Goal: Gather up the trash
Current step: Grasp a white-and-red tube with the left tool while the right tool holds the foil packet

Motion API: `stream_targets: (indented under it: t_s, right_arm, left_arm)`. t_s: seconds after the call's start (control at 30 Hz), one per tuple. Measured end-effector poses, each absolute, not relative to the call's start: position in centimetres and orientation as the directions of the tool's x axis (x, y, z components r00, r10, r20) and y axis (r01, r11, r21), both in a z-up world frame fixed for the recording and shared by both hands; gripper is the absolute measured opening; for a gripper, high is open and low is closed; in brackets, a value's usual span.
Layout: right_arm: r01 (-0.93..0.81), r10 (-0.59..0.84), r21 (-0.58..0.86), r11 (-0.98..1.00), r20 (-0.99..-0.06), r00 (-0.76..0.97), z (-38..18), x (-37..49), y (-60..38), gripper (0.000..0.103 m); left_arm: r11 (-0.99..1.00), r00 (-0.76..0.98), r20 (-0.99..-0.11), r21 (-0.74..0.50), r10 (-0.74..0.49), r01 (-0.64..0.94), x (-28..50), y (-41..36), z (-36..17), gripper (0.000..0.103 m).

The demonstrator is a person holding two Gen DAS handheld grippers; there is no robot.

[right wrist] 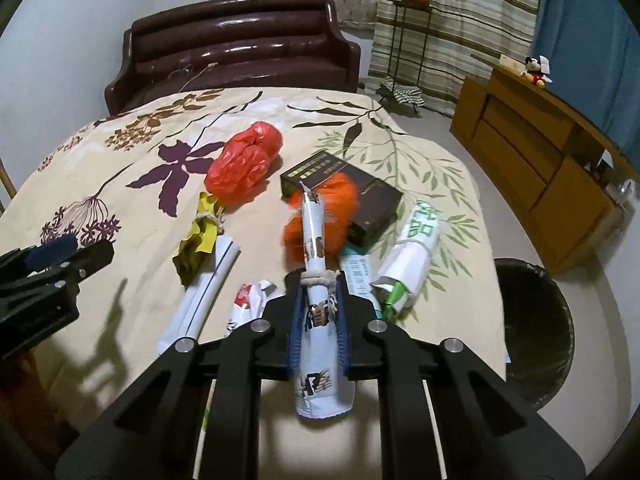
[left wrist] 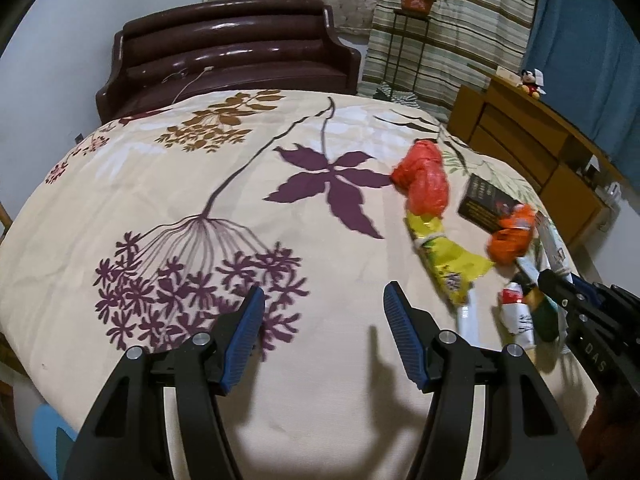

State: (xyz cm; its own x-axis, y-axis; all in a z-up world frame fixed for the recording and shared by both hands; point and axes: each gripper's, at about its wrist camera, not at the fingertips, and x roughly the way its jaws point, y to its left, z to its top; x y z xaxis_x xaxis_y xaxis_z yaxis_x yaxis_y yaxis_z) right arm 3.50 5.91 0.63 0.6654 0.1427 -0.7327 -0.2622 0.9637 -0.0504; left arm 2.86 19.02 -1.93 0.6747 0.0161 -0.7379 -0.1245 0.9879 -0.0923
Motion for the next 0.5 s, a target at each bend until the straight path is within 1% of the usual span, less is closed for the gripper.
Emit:
stream_targets:
  t_s: [0.13, 0.5]
  right_arm:
    - [-0.251, 0.153, -0.026, 0.968, -0.728, 0.668, 1.0, 3.2, 4.8, 0.014]
    - [-0.180, 0.118, -0.013, 0.984, -0.708, 0.697, 1.4, 1.7, -0.2, 0.014]
  left_arm:
    - [0.991, 0.685, -0.728, -0.095, -0.007, -0.090, 2.8, 17.3, -1.4, 0.061]
    - [0.996, 0.696, -0.713, -0.078, -0.077, 0.030, 2.4, 11.0, -0.3, 0.061]
